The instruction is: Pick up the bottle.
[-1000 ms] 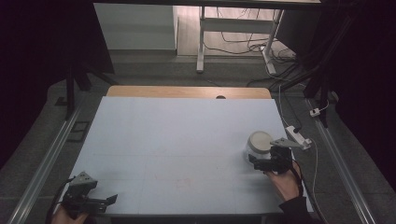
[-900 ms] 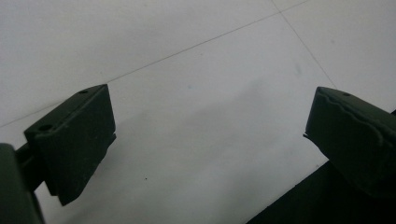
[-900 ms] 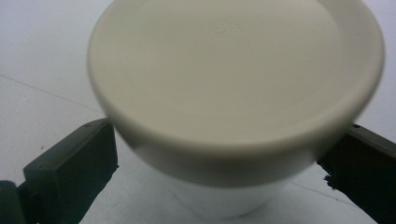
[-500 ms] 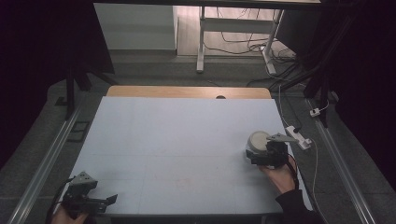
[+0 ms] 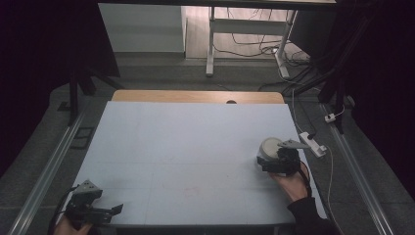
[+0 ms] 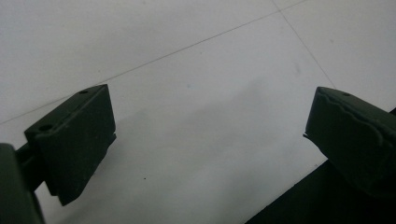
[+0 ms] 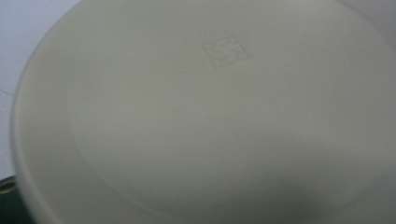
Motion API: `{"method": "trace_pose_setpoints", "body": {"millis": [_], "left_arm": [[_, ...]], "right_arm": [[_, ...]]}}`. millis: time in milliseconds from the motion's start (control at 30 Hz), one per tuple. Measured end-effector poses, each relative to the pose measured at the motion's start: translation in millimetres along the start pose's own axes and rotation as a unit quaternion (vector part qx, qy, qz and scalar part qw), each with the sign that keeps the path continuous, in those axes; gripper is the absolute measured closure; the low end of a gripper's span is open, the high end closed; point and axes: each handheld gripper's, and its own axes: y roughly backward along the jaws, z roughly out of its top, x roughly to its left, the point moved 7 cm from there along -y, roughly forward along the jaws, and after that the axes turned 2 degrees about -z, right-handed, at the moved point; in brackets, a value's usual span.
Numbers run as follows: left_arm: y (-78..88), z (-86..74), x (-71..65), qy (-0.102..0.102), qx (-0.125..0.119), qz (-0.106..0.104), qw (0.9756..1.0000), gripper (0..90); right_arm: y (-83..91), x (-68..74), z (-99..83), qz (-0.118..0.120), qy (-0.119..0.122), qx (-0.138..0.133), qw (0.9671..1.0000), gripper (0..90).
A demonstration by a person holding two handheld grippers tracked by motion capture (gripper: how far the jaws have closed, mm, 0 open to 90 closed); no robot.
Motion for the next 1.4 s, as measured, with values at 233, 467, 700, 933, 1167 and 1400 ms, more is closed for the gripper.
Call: {"method": "trace_pose_setpoints", "body": {"millis": [233, 467, 700, 933, 1167, 1400], "left_arm": [[0.0, 0.0, -0.1, 0.0, 0.0, -0.001, 1.0, 2.6], [0.0, 0.0, -0.2, -0.001, 0.001, -0.002, 1.0, 2.6], [-0.1, 0.0, -0.3, -0.001, 0.001, -0.002, 1.0, 2.6], [0.0, 0.0, -0.2, -0.001, 0.001, -0.003, 1.0, 2.6], [-0.1, 0.1, -0.1, 0.0, 0.001, -0.002, 1.0, 2.6], [0.0, 0.1, -0.1, 0.0, 0.0, -0.003, 1.0, 2.6]], "right_arm": [[1.7, 0.4, 0.5, -0.006, 0.013, -0.003, 0.9999, 5.7], [2.9, 0.6, 0.7, -0.009, 0.019, -0.003, 0.9998, 6.3], [3.7, 0.5, 0.8, -0.011, 0.024, -0.006, 0.9996, 6.5], [7.6, 4.6, 3.9, 0.0, 0.027, -0.015, 0.9995, 6.6], [11.3, 21.5, 9.3, 0.028, 0.045, -0.021, 0.9984, 6.6], [12.7, 45.7, 14.0, 0.059, 0.071, -0.023, 0.9955, 6.6]]}}
